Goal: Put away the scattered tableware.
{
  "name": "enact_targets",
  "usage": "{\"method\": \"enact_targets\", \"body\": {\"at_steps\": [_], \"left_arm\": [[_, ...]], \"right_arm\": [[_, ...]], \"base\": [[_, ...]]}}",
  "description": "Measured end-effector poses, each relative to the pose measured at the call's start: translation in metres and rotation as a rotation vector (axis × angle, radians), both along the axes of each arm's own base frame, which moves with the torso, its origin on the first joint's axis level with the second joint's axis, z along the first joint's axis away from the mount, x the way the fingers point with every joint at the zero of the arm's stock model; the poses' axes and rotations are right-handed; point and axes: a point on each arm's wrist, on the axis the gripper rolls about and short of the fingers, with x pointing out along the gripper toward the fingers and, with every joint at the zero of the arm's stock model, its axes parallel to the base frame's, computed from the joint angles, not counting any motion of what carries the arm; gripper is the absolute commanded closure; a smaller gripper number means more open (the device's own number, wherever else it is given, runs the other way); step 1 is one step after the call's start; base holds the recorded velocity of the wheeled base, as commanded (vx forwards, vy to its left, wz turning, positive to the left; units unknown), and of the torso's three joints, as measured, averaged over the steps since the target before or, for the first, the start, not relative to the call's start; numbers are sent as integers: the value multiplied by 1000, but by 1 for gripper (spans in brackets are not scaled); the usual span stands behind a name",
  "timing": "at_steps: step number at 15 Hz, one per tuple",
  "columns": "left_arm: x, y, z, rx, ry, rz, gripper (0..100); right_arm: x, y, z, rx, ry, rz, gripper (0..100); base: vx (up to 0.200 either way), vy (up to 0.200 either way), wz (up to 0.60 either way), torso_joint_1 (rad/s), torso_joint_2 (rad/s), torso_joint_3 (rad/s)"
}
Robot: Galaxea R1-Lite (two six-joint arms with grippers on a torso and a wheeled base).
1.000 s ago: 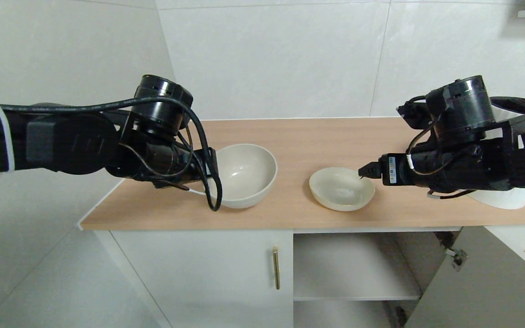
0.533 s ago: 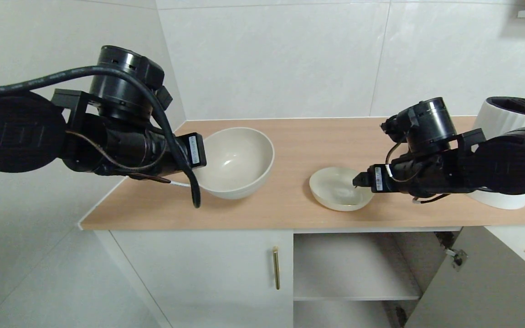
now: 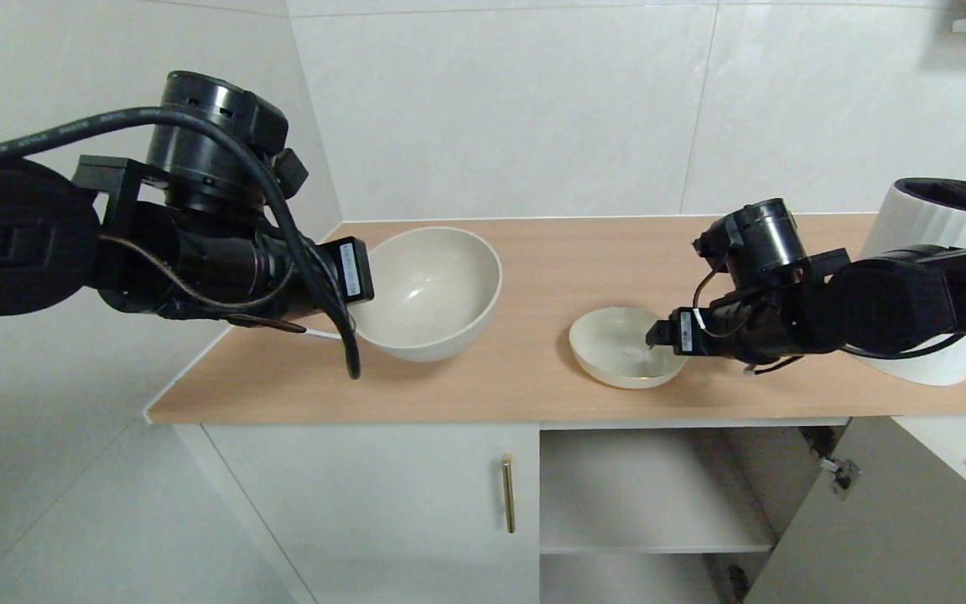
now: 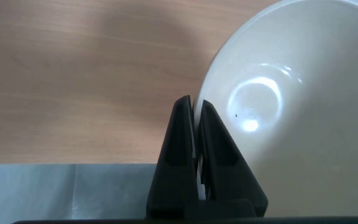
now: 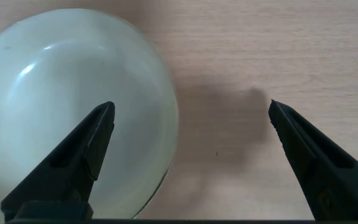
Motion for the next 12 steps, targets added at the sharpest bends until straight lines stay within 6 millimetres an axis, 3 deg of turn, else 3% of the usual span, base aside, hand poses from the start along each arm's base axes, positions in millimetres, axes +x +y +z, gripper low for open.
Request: {"method": "enact_targets", "body": {"at_steps": [1,7,12], "left_arm": [[-1,0,1,-1,-2,0,100],[-3,2,4,-13,-11,5,100],[-12,6,6,-17,-7,9,100]], "right_arm": [[1,1,-1,4,1,-3,100],[3,3,-3,33,6,-15,100],[-14,9,7,36,-3,18,100]], "base": [[0,0,0,0,0,0],[0,0,0,0,0,0],[0,0,0,0,0,0]]}}
